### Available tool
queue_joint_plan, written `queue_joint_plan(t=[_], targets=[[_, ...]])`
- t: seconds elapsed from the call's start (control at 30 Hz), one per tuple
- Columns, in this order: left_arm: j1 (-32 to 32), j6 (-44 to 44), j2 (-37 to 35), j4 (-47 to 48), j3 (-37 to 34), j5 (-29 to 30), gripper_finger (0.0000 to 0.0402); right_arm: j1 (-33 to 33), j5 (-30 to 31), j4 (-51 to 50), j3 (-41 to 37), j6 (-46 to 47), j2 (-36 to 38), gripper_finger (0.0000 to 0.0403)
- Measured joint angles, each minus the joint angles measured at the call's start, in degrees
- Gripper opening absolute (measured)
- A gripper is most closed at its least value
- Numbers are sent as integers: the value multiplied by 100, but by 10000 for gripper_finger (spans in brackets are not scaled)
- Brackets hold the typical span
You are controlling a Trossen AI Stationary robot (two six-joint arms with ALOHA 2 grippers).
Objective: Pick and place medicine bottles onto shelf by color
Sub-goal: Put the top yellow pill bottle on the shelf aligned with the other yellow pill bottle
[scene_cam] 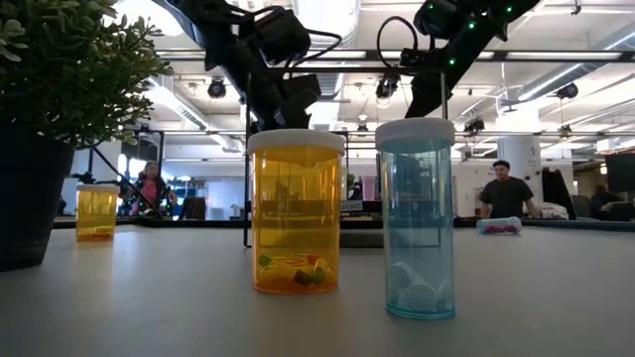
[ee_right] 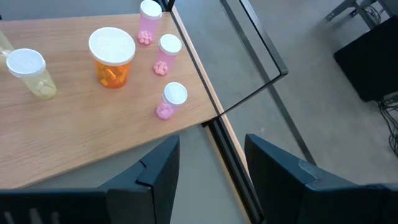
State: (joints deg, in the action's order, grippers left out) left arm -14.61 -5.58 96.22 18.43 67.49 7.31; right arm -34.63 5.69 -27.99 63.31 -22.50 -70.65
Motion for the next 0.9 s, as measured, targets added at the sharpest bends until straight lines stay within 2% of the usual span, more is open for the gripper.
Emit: queue_joint_plan(t=[0.5, 0.9], targets=[[-122, -9, 195, 75, 83, 31, 103, 0, 0, 0, 0, 0, 0, 171], [-229, -22, 188, 547, 325, 48, 103, 0, 0, 0, 0, 1, 0, 171]])
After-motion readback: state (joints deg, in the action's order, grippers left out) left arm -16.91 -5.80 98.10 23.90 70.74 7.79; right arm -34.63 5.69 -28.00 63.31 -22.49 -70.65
